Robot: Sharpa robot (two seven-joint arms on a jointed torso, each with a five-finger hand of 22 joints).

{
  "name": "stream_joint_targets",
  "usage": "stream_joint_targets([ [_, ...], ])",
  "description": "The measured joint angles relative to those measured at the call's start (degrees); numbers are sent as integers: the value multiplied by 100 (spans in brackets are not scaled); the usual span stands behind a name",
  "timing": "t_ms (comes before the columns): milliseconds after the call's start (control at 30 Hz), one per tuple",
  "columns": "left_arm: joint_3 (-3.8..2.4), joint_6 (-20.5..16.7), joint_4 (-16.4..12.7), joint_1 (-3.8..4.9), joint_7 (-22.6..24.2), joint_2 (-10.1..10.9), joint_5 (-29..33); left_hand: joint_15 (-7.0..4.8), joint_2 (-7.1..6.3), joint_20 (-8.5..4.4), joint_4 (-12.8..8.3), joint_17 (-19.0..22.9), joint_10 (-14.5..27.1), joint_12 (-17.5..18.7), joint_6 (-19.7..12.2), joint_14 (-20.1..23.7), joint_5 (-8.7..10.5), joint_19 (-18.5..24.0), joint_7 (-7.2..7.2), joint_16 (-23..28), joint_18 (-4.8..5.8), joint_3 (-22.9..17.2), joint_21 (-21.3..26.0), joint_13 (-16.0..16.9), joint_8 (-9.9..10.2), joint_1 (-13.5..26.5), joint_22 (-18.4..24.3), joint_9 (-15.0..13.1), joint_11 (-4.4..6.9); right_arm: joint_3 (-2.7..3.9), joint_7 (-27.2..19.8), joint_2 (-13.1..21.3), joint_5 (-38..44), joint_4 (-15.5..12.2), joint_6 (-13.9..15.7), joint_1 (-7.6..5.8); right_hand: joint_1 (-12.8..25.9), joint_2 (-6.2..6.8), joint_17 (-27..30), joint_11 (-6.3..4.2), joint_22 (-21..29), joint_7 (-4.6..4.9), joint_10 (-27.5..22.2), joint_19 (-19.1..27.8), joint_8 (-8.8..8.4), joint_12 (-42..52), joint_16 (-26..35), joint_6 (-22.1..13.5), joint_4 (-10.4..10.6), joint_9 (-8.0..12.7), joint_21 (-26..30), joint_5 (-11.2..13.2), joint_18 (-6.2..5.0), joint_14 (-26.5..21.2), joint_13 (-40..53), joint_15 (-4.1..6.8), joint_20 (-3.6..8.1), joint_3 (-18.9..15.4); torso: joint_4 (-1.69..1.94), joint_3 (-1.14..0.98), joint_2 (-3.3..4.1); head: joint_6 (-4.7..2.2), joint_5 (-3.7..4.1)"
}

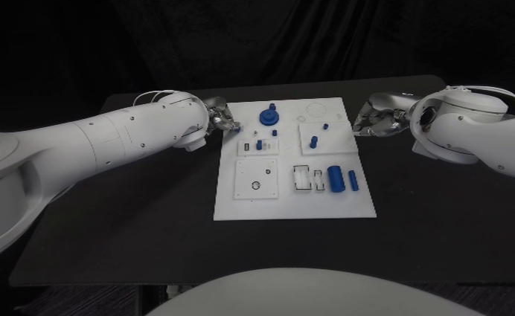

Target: Assemble the parts on the task board

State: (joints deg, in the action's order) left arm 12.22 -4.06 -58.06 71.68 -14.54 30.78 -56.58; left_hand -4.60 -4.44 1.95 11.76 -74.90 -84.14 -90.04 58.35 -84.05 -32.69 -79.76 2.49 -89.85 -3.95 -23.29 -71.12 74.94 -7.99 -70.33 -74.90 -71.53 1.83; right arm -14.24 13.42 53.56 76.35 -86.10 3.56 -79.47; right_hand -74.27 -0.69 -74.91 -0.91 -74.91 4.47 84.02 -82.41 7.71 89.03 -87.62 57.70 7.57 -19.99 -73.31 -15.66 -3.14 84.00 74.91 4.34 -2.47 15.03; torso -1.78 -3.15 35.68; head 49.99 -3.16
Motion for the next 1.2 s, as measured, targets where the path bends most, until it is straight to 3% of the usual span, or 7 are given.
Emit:
stream_joint_targets([
  [633, 2, -469, -1378, 0, -228, 682, 528, 0, -62, 0, 17, 0, 0, 0, 43, 0, 148, 0, -22, 0, 0, -141, 0, 0, -23, 119, 0, -23, 0, 0, 3, 31, -2, -11, -9, 0, 0, 0, 0, 0, 0, 0, 0, 0, 0, -23, 0, 0, 0, 1, 0, 0, 0, 0, 0, 0, 0, 0, 3, -1, 3, 0, -3],
  [1200, 1, -479, -1616, -11, -478, 805, 582, 0, -35, 0, 17, 0, 0, 0, 39, 0, 149, -1, -24, 0, 0, -141, 22, 0, -22, 147, 0, -22, 0, 0, 5, 34, -3, -9, -18, 0, 0, 0, 0, 0, 1, 0, 0, 0, 0, -23, 0, 0, 0, 1, -1, 0, 0, 0, 0, 0, 0, 0, 0, -3, 1, 0, -36],
])
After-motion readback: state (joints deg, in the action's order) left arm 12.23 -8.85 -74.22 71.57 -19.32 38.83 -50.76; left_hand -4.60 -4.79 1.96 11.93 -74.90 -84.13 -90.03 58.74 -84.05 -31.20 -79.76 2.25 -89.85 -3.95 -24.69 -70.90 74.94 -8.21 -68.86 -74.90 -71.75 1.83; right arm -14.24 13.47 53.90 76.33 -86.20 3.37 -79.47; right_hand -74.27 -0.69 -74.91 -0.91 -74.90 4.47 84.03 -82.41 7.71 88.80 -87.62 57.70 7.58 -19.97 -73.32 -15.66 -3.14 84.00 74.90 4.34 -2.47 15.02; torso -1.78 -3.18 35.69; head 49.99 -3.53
